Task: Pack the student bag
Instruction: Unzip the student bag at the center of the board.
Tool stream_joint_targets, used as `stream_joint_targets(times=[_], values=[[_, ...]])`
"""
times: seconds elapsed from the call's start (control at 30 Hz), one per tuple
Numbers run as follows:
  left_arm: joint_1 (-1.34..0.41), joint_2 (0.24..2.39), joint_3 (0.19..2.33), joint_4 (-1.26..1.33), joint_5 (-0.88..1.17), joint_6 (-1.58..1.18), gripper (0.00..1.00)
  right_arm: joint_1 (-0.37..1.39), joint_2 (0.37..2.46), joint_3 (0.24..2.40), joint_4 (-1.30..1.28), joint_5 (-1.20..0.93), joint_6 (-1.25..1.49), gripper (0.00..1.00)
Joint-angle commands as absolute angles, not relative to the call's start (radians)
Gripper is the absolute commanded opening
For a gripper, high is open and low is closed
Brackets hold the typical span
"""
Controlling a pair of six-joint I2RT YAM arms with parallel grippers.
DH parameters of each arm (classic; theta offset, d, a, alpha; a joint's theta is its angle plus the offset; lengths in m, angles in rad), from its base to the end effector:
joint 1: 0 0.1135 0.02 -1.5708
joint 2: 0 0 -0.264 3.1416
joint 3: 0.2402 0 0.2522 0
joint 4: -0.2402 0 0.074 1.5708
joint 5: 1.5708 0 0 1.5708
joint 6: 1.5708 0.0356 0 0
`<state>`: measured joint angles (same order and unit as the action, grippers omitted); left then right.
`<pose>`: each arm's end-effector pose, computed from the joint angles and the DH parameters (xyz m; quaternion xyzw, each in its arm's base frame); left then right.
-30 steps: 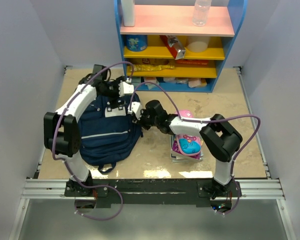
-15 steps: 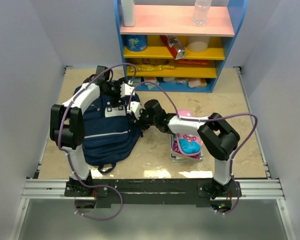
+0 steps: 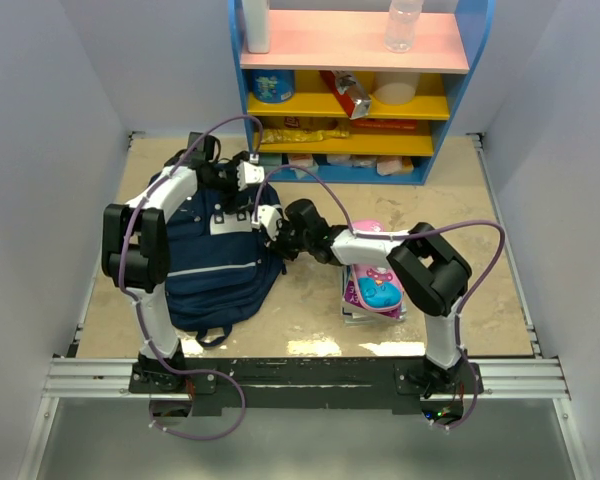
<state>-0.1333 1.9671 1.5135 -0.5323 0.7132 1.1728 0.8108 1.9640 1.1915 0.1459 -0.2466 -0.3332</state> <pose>0.4172 -0.0795 0.2195 0.6251 0.6515 -0.1560 0.4005 0.2874 0.3150 0.1657 -0.5255 0.7129 0.2132 0.4126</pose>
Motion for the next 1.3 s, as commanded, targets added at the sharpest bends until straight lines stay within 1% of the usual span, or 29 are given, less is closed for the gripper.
stream_joint_targets(times=[0.0, 0.23, 0.4, 0.43, 0.47, 0.57, 0.6, 0.63, 0.67, 0.7, 0.73, 0.77, 0.83, 0.9, 1.0, 1.03, 1.1, 1.13, 1.17, 1.2, 1.27], values=[[-0.172, 1.980, 1.560, -0.509, 0.802, 1.207, 0.96, 0.811, 1.904, 1.174, 0.172, -0.294, -0.334, 0.00], [-0.221, 2.049, 1.611, -0.690, 0.758, 1.382, 0.96, 0.811, 1.815, 1.100, 0.225, -0.296, -0.331, 0.00], [-0.229, 2.114, 1.670, -0.716, 0.735, 1.376, 0.95, 0.818, 1.789, 1.057, 0.259, -0.308, -0.316, 0.00], [-0.233, 2.120, 1.669, -0.712, 0.727, 1.376, 0.93, 0.822, 1.789, 1.055, 0.258, -0.305, -0.314, 0.00], [-0.241, 2.126, 1.670, -0.709, 0.704, 1.381, 0.85, 0.824, 1.786, 1.051, 0.253, -0.305, -0.311, 0.00], [-0.245, 2.152, 1.684, -0.735, 0.686, 1.391, 0.70, 0.833, 1.786, 1.045, 0.245, -0.287, -0.305, 0.00], [-0.245, 2.157, 1.687, -0.748, 0.686, 1.391, 0.67, 0.831, 1.789, 1.045, 0.244, -0.278, -0.302, 0.00], [-0.245, 2.155, 1.687, -0.755, 0.683, 1.391, 0.61, 0.831, 1.792, 1.046, 0.244, -0.267, -0.299, 0.00], [-0.245, 2.154, 1.681, -0.759, 0.681, 1.397, 0.58, 0.831, 1.796, 1.045, 0.248, -0.244, -0.296, 0.13], [-0.245, 2.146, 1.678, -0.768, 0.681, 1.400, 0.55, 0.831, 1.799, 1.045, 0.262, -0.235, -0.296, 0.17], [-0.245, 2.141, 1.675, -0.772, 0.681, 1.404, 0.51, 0.831, 1.807, 1.051, 0.261, -0.233, -0.305, 0.19], [-0.245, 2.138, 1.672, -0.776, 0.683, 1.408, 0.45, 0.831, 1.830, 1.072, 0.258, -0.219, -0.307, 0.26], [-0.247, 2.131, 1.671, -0.798, 0.684, 1.411, 0.42, 0.831, 1.856, 1.101, 0.235, -0.207, -0.322, 0.34], [-0.245, 2.125, 1.672, -0.813, 0.684, 1.413, 0.43, 0.831, 1.888, 1.137, 0.223, -0.207, -0.327, 0.38], [-0.245, 2.118, 1.667, -0.827, 0.681, 1.416, 0.43, 0.831, 1.940, 1.192, 0.184, -0.212, -0.341, 0.39], [-0.245, 2.117, 1.667, -0.827, 0.683, 1.417, 0.42, 0.831, 1.951, 1.203, 0.176, -0.212, -0.347, 0.38], [-0.245, 2.109, 1.666, -0.831, 0.687, 1.408, 0.40, 0.830, 1.985, 1.238, 0.137, -0.213, -0.351, 0.27], [-0.245, 2.108, 1.666, -0.831, 0.687, 1.408, 0.39, 0.830, 1.994, 1.252, 0.117, -0.224, -0.357, 0.19], [-0.245, 2.106, 1.666, -0.833, 0.689, 1.404, 0.36, 0.828, 1.997, 1.264, 0.106, -0.235, -0.357, 0.05], [-0.244, 2.103, 1.666, -0.831, 0.687, 1.401, 0.35, 0.828, 1.996, 1.262, 0.094, -0.236, -0.357, 0.00], [-0.244, 2.102, 1.675, -0.822, 0.684, 1.369, 0.29, 0.828, 1.977, 1.249, 0.089, -0.241, -0.357, 0.00]])
